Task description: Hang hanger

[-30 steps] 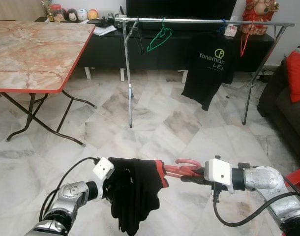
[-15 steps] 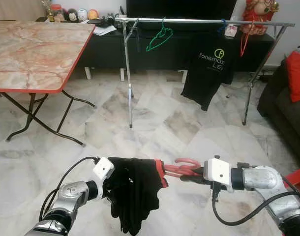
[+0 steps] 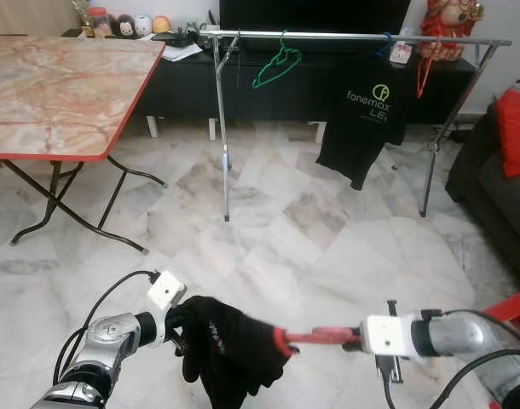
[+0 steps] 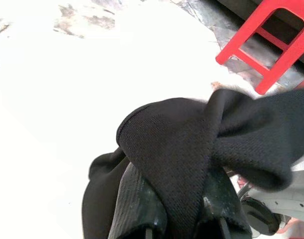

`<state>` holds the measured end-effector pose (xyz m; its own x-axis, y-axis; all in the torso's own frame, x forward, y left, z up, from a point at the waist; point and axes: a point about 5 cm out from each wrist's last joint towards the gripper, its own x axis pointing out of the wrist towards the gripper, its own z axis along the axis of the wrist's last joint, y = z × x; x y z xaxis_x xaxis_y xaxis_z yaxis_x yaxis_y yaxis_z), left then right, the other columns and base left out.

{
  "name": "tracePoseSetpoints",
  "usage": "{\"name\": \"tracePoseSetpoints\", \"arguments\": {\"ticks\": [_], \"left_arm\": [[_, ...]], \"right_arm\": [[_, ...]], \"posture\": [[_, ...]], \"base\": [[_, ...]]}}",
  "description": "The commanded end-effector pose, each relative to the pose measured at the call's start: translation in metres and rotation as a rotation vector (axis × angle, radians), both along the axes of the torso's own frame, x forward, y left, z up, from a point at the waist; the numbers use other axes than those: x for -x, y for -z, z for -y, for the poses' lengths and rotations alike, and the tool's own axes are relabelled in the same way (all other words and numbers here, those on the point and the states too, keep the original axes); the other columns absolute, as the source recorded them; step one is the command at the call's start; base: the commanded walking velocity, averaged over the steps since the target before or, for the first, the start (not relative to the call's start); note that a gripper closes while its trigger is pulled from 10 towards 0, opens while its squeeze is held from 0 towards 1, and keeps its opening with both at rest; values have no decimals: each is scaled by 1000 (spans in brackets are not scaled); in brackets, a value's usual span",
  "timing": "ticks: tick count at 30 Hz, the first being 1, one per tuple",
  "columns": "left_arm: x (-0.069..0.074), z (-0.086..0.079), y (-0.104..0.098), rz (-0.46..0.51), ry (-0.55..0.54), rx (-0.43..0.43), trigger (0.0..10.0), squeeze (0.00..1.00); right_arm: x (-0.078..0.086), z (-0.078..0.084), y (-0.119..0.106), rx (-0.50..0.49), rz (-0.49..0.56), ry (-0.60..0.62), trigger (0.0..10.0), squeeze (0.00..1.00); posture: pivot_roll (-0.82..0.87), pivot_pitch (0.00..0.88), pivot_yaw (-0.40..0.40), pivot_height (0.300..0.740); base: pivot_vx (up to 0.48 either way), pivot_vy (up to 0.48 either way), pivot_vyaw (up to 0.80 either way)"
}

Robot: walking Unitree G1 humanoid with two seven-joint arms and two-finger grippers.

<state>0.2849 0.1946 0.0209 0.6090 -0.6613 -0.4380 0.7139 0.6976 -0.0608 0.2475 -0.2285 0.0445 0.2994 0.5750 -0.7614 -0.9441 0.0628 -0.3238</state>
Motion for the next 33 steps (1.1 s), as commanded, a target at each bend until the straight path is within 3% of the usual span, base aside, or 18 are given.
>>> {"name": "tracePoseSetpoints", "arguments": {"ticks": [1,3,7,8,10,13,14,15,16,17,18,19,24,26,27,33], "left_arm": [[-2,-4,-5,30,2,0,0,0],[0,-6,-4,25,10,-4,0,0],[1,-12,-5,32,-11,-18,0,0],[1,-16,-5,44,-36,-27,0,0],[1,-18,-6,52,-57,-32,0,0],[-3,-28,-9,113,-175,-57,0,0],[-4,-31,-11,134,-222,-60,471,0],[-6,-33,-12,154,-273,-58,2392,0],[-6,-35,-12,166,-306,-56,2392,0],[-7,-35,-12,175,-344,-46,9137,0],[-7,-35,-12,180,-367,-39,9137,0],[-6,-33,-11,189,-381,-29,10000,0],[-6,-20,-11,258,-512,12,10000,0],[-6,-19,-11,262,-523,12,10000,0],[-8,-6,-14,298,-543,54,10000,0],[-14,9,-22,345,-657,119,10000,0]], "right_arm": [[3,11,10,99,12,10,0,0],[8,17,16,144,8,9,0,0],[14,23,26,113,1,92,0,0],[14,22,29,36,3,182,0,0],[13,22,30,0,25,240,0,0],[5,23,33,-110,110,468,0,0],[3,22,34,-153,130,546,5373,0],[1,22,35,-196,151,624,9804,0],[0,22,36,-223,164,675,9804,0],[-1,22,38,-247,180,736,10000,0],[-1,22,39,-260,189,773,10000,0],[-1,21,41,-294,209,851,10000,0],[-2,17,48,-433,320,1190,10000,0],[-2,16,49,-437,327,1208,10000,0],[0,12,54,-498,329,1328,10000,0],[13,5,71,-528,265,1493,10000,0]], "posture": [[-113,0,-58,740],[-108,0,-59,740],[-108,0,-56,740],[-108,0,-54,740],[-107,0,-52,740],[-107,0,-46,740],[-106,0,-44,740],[-103,0,-40,740],[-103,0,-40,740],[-100,0,-35,740],[-100,0,-33,740],[-103,0,-25,740],[-111,0,0,740],[-111,0,0,740],[-117,0,11,740],[-113,0,17,740]], "base": [[0,0,0],[0,0,0],[0,0,0],[0,0,0],[0,0,0],[0,0,0],[0,0,0],[0,0,0],[0,0,0],[0,0,0],[0,0,0],[0,0,0],[0,0,0],[0,0,0],[0,0,0],[0,0,0]]}}
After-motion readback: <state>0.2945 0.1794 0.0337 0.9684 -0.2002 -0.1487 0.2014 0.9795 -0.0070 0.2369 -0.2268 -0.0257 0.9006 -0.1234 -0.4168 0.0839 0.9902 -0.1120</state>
